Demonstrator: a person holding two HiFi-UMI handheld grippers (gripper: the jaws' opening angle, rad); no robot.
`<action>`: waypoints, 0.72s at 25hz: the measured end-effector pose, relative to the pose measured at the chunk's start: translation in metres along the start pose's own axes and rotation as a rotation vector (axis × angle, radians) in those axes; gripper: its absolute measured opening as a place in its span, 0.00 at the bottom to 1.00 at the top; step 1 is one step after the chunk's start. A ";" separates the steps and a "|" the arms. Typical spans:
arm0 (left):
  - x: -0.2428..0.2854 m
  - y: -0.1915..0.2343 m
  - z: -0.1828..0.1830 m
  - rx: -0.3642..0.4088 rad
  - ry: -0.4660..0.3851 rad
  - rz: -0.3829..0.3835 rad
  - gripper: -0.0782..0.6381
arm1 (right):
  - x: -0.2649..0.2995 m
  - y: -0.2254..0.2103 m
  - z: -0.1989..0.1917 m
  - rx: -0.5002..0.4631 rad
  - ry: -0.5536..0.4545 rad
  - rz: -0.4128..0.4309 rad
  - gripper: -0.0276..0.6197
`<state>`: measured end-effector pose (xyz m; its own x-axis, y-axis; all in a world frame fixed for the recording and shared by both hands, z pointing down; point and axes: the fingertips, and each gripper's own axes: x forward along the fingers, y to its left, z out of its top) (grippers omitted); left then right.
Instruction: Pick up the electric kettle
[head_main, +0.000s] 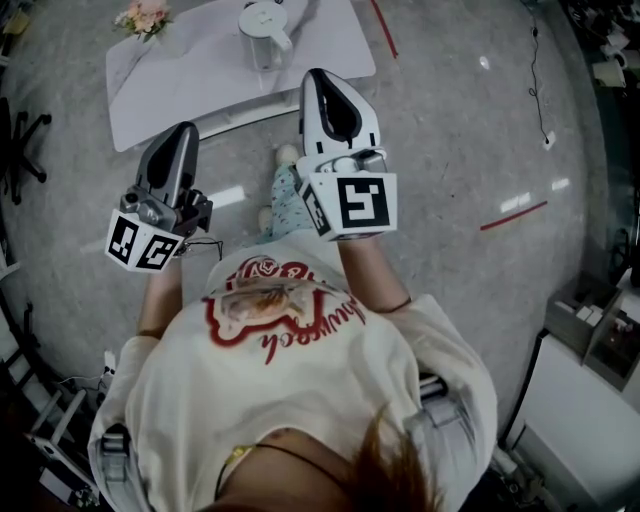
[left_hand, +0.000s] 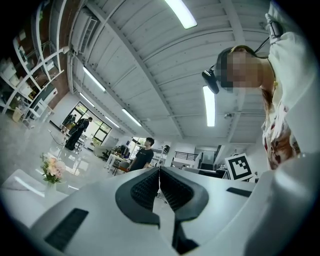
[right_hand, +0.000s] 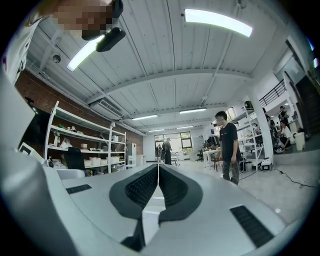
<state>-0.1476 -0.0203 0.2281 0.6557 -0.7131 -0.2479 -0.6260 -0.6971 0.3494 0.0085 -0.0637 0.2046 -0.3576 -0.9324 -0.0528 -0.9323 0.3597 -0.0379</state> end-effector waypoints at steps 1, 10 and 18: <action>0.004 0.006 -0.002 -0.003 0.001 0.005 0.13 | 0.006 -0.003 -0.002 0.003 0.002 0.000 0.07; 0.078 0.064 -0.006 0.013 0.006 0.011 0.13 | 0.093 -0.048 -0.014 0.018 0.004 0.009 0.07; 0.173 0.115 0.011 0.063 -0.032 0.017 0.13 | 0.193 -0.103 0.001 -0.008 -0.007 0.053 0.07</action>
<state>-0.1109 -0.2251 0.2155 0.6315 -0.7264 -0.2712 -0.6630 -0.6872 0.2968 0.0352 -0.2807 0.1973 -0.4059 -0.9119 -0.0613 -0.9125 0.4080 -0.0274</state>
